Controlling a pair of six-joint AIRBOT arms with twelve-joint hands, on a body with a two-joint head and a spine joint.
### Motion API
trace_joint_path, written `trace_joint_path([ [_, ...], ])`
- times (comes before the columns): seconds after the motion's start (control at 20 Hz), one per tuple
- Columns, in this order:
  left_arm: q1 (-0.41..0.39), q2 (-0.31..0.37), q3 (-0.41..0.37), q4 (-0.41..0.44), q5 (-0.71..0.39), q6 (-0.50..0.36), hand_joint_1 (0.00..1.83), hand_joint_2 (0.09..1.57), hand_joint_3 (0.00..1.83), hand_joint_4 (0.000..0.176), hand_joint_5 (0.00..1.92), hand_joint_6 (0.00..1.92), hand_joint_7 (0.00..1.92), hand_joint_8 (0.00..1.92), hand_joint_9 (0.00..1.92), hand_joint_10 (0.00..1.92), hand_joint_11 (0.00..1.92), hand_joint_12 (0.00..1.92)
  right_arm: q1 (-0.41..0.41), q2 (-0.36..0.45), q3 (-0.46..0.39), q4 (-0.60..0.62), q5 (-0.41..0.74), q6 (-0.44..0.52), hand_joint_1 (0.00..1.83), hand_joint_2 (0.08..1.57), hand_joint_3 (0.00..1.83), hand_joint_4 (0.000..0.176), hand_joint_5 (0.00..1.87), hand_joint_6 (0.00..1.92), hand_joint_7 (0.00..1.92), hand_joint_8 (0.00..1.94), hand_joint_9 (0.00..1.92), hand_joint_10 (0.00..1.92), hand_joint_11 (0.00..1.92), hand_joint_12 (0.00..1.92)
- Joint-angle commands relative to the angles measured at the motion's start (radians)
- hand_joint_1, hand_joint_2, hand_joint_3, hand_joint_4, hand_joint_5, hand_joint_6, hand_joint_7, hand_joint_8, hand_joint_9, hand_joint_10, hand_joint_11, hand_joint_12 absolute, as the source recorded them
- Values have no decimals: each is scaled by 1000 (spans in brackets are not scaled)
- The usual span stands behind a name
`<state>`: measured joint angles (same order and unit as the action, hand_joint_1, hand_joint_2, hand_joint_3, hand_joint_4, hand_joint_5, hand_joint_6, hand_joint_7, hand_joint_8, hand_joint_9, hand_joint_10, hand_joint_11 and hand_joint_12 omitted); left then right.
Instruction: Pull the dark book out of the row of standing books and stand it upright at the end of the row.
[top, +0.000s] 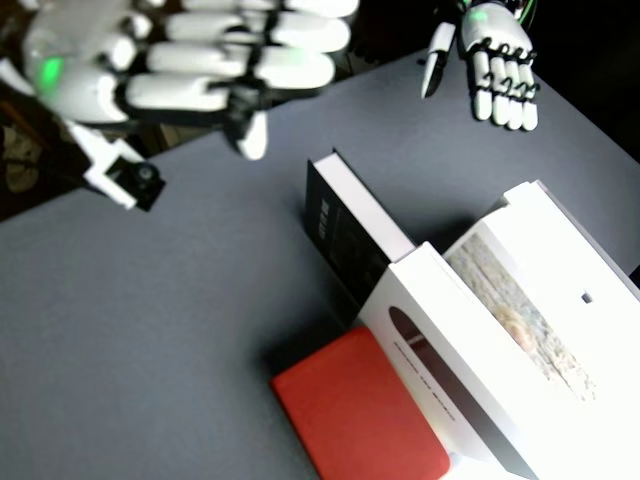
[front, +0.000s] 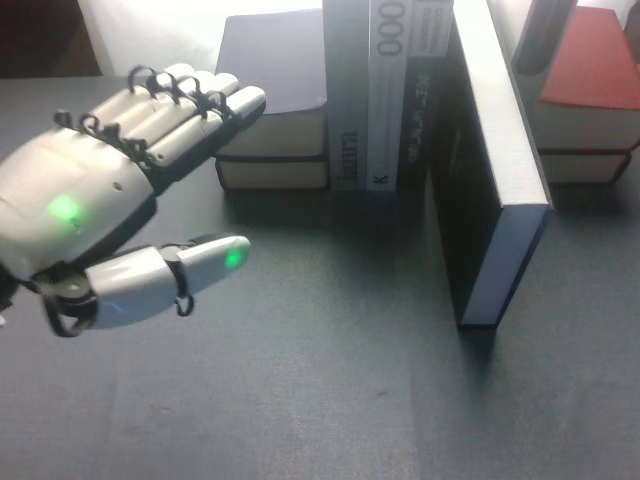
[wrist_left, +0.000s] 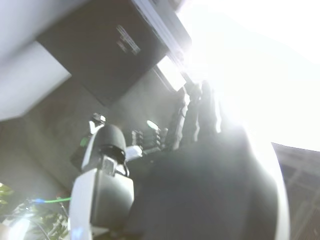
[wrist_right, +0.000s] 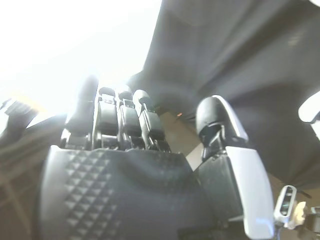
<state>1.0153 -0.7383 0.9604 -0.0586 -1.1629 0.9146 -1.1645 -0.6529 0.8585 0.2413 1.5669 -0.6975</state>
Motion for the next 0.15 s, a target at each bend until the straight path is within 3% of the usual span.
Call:
trace_joint_path([
  [0.0, -8, 3, -5, -13, -162, 0, 78, 1260, 0, 108, 0, 0, 0, 0, 0, 0, 0, 0, -3, 6, -3, 24, 168, 0, 189, 1325, 1, 0, 0, 0, 0, 0, 0, 0, 0, 1921],
  [0.05, -5, 3, -5, -22, -180, 0, 51, 1234, 0, 136, 0, 0, 0, 0, 0, 0, 0, 0, -26, 10, -6, 45, 192, -1, 191, 1321, 0, 0, 0, 0, 0, 0, 0, 0, 0, 1921],
  [0.1, -4, 3, -4, -28, -195, -1, 51, 1234, 0, 136, 0, 0, 0, 0, 0, 0, 0, 0, -37, 12, -9, 59, 195, -2, 191, 1321, 0, 0, 0, 0, 0, 0, 0, 0, 0, 1921],
])
